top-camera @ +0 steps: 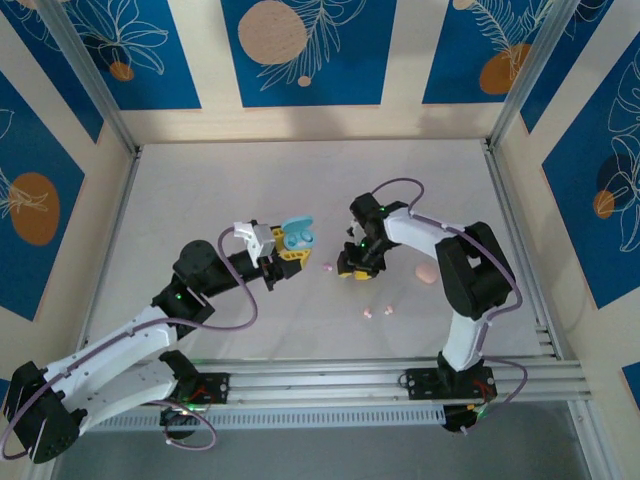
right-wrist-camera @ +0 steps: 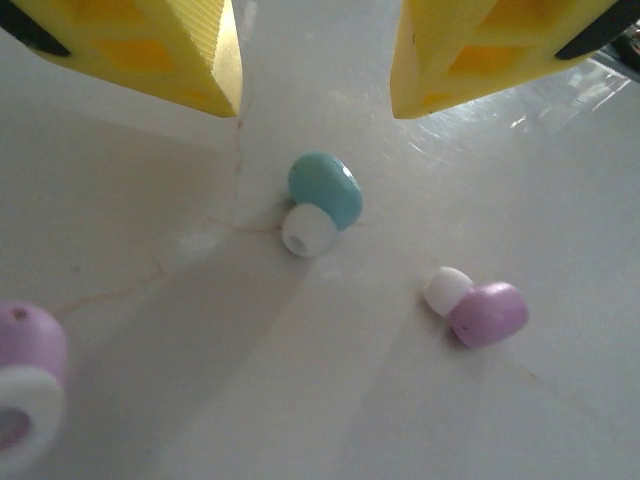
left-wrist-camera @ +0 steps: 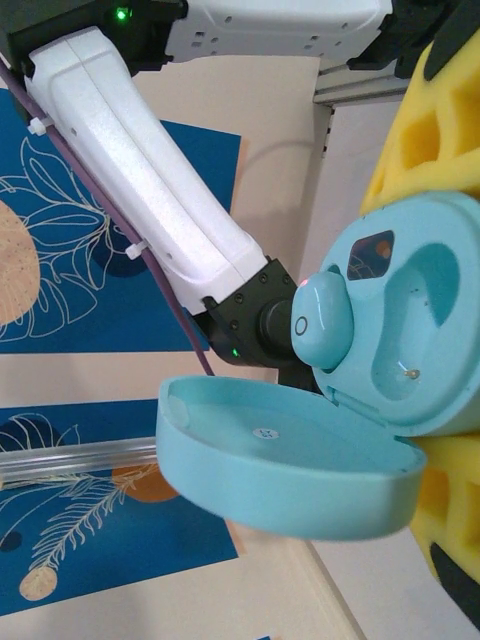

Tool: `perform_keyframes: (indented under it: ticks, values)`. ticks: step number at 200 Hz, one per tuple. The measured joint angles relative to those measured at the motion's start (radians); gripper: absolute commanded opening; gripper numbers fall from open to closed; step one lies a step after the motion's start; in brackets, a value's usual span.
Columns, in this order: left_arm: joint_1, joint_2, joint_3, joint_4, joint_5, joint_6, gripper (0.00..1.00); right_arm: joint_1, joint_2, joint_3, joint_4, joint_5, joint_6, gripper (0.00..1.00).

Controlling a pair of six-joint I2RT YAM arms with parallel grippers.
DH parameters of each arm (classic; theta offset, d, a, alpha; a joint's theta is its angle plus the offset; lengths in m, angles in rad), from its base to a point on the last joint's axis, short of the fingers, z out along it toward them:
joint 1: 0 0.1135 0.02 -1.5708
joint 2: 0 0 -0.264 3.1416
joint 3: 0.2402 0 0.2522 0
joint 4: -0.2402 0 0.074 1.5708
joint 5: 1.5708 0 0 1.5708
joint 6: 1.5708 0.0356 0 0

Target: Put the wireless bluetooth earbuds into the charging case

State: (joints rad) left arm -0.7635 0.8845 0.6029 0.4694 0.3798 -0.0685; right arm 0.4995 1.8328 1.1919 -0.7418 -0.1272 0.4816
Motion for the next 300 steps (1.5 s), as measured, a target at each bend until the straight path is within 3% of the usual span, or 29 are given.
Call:
perform_keyframes:
  ticks: [71, 139, 258, 300]
  values:
    - [0.000, 0.000, 0.000, -0.011, 0.000, 0.000, 0.32, 0.018, 0.161, 0.214, -0.015, 0.053, -0.081, 0.42]
    - [0.000, 0.000, 0.000, -0.023, -0.008, 0.000, 0.32, 0.012, 0.204, 0.227, -0.038, 0.041, -0.120, 0.38]
    - [0.000, 0.001, -0.001, -0.024, -0.011, -0.001, 0.32, 0.032, 0.028, 0.011, -0.055, -0.074, -0.109, 0.34]
    - [0.000, 0.001, -0.001, -0.024, -0.011, -0.001, 0.33, 0.021, -0.008, 0.023, -0.032, -0.035, -0.103, 0.35]
